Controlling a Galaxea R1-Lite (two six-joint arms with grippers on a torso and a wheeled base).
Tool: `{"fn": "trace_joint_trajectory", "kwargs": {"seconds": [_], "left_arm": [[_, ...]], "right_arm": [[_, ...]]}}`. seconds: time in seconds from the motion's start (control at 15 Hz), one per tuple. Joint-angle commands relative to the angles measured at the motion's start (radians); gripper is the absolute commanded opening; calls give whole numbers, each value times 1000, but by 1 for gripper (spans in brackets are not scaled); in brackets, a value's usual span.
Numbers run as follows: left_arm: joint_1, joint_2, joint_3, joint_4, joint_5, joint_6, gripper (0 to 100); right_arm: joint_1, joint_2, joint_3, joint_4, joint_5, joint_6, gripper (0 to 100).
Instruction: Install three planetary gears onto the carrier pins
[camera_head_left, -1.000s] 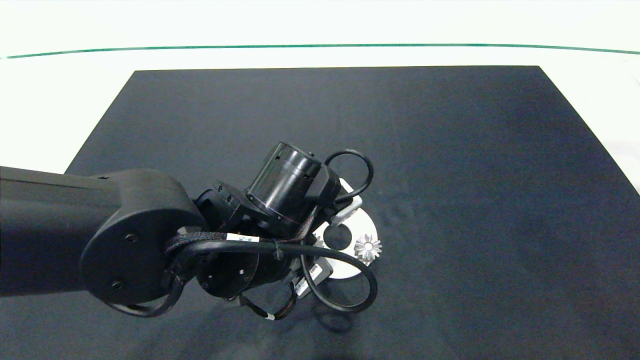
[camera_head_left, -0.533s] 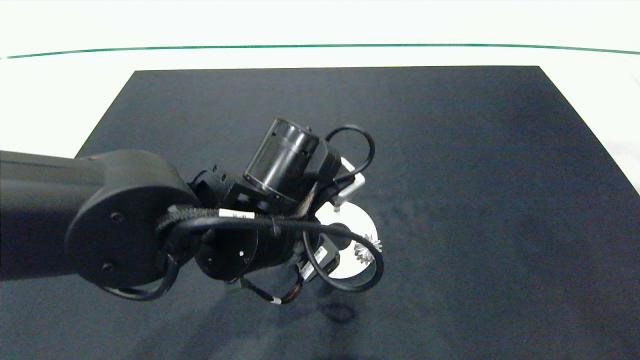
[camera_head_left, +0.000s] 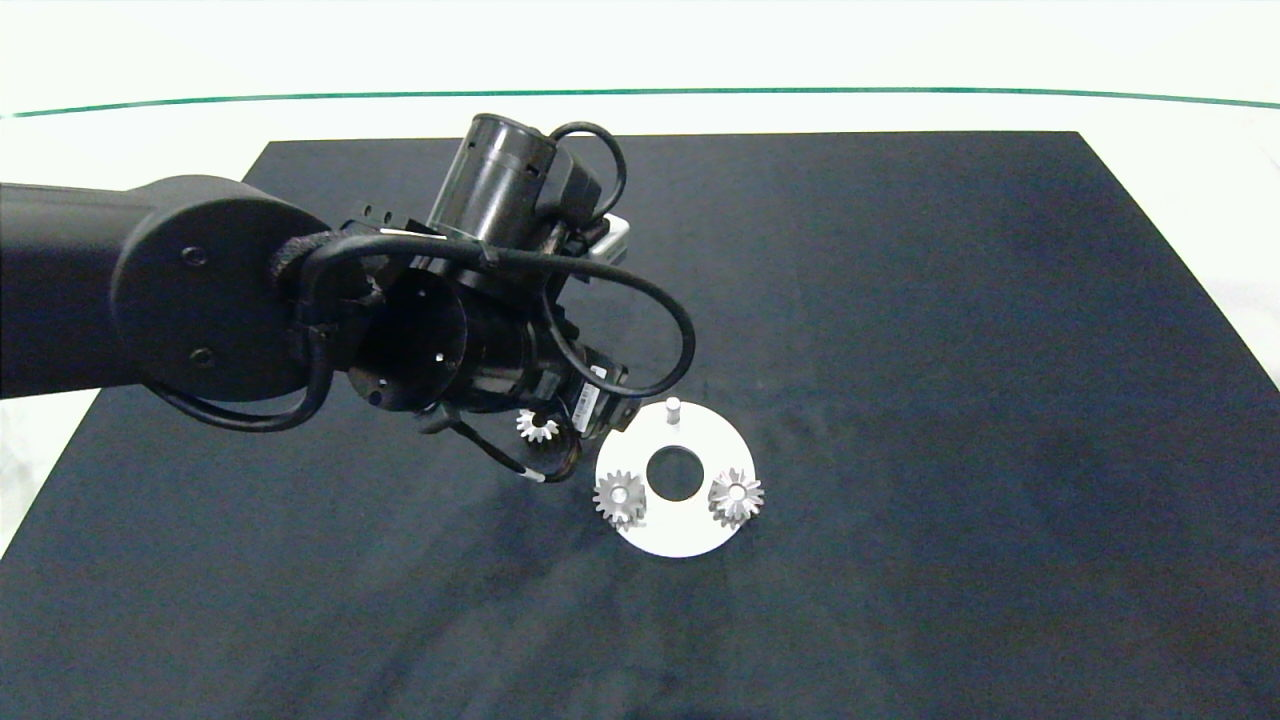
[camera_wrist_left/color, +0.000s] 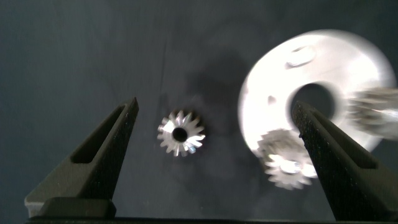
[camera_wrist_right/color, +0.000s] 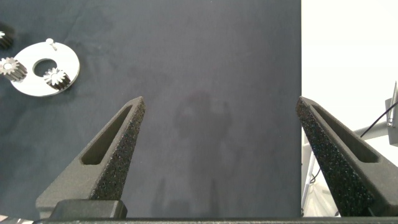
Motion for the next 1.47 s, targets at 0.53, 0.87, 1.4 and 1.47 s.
{"fn": "trace_joint_trajectory", "kwargs": {"seconds": [0.53, 0.87, 1.4, 1.47], "left_arm": [[47, 91, 82, -94, 1, -10, 100], [96, 83, 97, -94, 0, -8, 100], [123, 40, 145, -94, 0, -2, 98], [123, 37, 145, -94, 0, 0, 96]], "right_arm": [[2, -6, 0, 4, -1, -2, 100], [2, -5, 0, 4, -1, -2, 100], [1, -3, 0, 2, -1, -2, 100], [2, -5, 0, 2, -1, -2, 100]]}}
